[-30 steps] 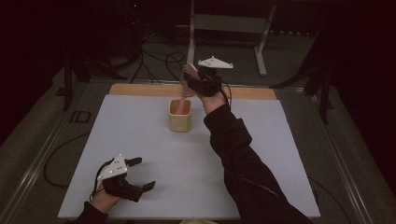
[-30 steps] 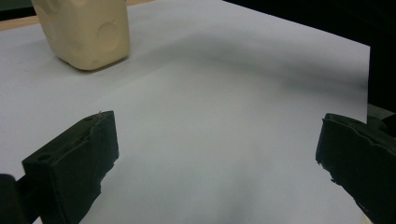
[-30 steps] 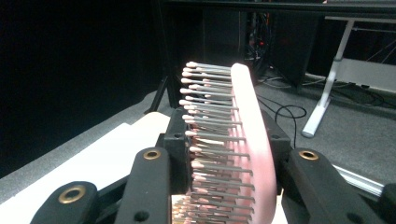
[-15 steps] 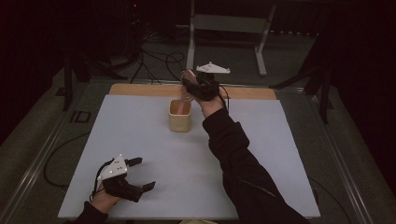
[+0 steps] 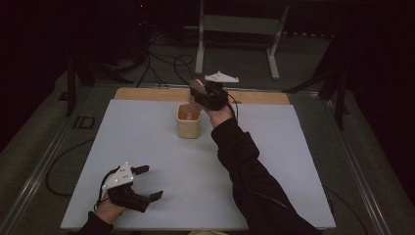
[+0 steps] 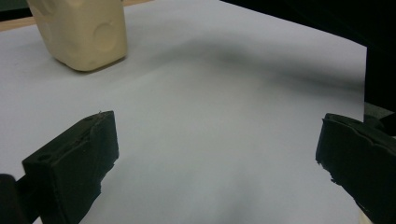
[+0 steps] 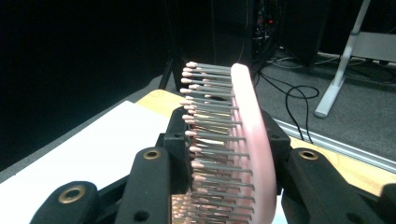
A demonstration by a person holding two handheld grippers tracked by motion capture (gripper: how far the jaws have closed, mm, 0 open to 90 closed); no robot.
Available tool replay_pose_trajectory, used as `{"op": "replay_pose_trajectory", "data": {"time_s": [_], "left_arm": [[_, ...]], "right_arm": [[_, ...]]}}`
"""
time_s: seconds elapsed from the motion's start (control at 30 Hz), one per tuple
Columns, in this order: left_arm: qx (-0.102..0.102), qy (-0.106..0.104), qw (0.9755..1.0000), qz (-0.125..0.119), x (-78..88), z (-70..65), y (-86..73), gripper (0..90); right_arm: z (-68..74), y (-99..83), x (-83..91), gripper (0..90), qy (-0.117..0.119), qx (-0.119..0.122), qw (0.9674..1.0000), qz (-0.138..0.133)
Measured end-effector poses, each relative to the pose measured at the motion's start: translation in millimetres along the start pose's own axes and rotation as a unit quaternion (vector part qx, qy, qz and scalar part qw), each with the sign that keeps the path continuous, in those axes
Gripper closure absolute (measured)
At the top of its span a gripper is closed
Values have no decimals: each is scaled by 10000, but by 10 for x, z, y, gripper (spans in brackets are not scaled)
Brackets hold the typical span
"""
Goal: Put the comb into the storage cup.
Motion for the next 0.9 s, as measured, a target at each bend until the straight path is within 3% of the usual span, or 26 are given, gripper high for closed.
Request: {"op": "replay_pose_trajectory", "data": {"time_s": [0.6,0.9], "left_arm": [[11,-22,10000,0,-2,4,-6,0],[30,-32,10000,18,-9,5,-9,1]], "right_arm": [[-25,-95,-83,645,82,-90,9999,96],[-115,-117,-80,635,108,-185,9996,160]]}}
Point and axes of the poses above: each handheld gripper's, and its own axes: x roughly backward along the jaws, y roughly out of its top, z roughly to its left, the point moved 8 cm from there along -x, roughly forward along the jaws, and after that the axes turned 10 degrees about z, right-handed, at the moved point
